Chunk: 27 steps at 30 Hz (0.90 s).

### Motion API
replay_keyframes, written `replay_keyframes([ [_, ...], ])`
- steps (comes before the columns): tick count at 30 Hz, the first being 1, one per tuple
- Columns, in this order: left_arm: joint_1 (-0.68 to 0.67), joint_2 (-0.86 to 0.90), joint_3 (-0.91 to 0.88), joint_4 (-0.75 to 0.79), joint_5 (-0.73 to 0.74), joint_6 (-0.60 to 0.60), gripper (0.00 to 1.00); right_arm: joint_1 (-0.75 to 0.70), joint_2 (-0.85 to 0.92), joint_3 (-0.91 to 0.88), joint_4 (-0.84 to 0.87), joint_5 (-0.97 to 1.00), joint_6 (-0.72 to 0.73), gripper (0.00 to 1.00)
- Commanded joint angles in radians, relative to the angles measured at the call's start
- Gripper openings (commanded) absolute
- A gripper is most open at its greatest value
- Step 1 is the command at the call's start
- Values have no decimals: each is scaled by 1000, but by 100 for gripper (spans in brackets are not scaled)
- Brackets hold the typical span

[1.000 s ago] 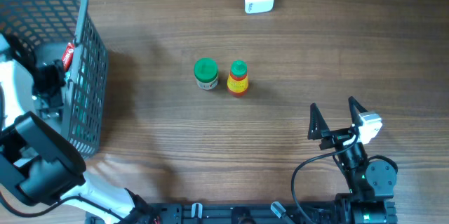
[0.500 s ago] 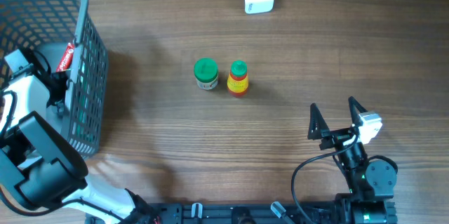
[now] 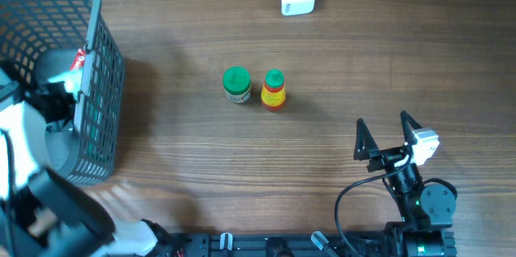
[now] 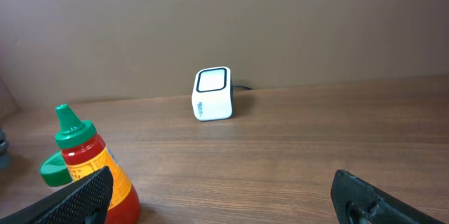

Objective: Scan the item barcode
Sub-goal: 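Reach into the basket and grasp the mint-green tissue pack with left gripper, then carry the tissue pack out and lay it left of the jar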

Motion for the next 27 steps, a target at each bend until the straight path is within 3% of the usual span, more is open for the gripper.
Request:
replay_keyframes([
  [1,14,-190,19,8,-6,24,4,6,-6,-1,3,13,6,100],
  [10,-1,-550,86,40,28,19,4,7,-6,-1,3,13,6,100],
  [16,-122,-716,87,89,50,16,4,6,-6,-1,3,13,6,100],
  [27,-625,-637,87,145,26,16,4,6,-6,-1,3,13,6,100],
])
